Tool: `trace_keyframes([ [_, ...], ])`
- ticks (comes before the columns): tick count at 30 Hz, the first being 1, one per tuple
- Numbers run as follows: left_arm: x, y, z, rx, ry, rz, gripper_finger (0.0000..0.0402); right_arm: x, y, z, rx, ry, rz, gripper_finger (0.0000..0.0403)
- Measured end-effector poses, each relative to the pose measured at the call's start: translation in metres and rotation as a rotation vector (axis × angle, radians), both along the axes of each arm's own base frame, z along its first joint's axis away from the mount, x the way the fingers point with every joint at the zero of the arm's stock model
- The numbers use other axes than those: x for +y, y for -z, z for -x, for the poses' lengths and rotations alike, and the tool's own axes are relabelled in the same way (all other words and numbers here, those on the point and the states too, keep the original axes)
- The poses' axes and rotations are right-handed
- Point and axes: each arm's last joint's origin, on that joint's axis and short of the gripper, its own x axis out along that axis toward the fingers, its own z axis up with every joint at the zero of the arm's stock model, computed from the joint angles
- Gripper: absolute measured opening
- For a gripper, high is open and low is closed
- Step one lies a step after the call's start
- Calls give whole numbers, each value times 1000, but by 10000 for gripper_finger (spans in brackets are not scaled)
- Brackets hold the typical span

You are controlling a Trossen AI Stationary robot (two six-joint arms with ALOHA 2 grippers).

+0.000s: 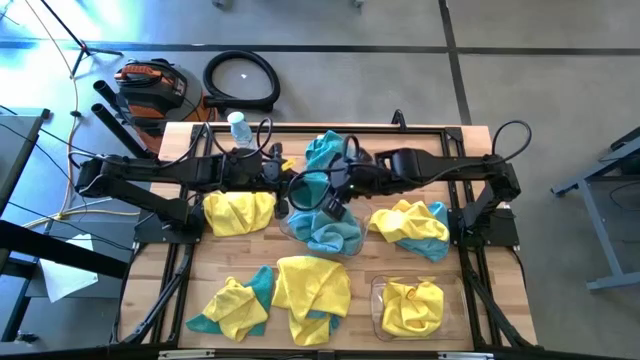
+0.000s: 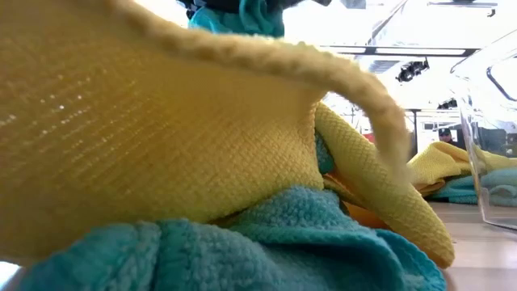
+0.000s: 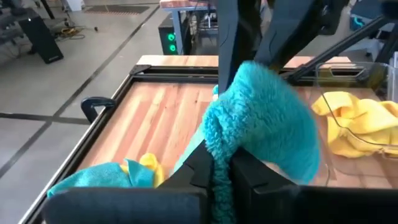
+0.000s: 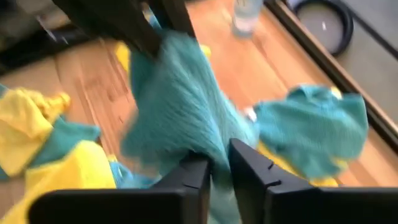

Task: Sort microfiber towel by color & place in baskets
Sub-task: Put the blue towel in the top transparent bin

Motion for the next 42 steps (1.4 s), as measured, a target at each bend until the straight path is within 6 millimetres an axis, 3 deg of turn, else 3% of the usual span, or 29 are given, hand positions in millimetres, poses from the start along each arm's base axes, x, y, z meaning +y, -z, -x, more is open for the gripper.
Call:
trace_keyframes([
  [5, -3, 0, -2, -21, 30, 82, 3, 5, 11, 17, 191, 31, -12, 105],
  [9, -5, 6, -9, -12, 20, 123, 2, 11, 17, 36, 371, 69, -2, 113],
  [12, -8, 9, -14, -24, -6, 169, 1, 20, 19, 47, 449, 106, 97, 113],
  [16, -13, 14, -21, -1, -75, 199, 1, 32, 22, 69, 399, 45, 151, 109],
  [23, -21, 3, -40, 61, -155, 203, 1, 28, 46, 157, 286, 130, 39, 63],
  [29, -21, 6, -66, 109, -267, 308, 0, 16, 67, 211, 30, 137, -94, 24],
  [36, -21, 35, -79, 312, -473, 376, 0, 7, 89, 237, -155, 82, -146, 1],
  [42, -22, 57, -64, 425, -775, 474, 0, 7, 104, 244, -155, 18, -166, 2],
])
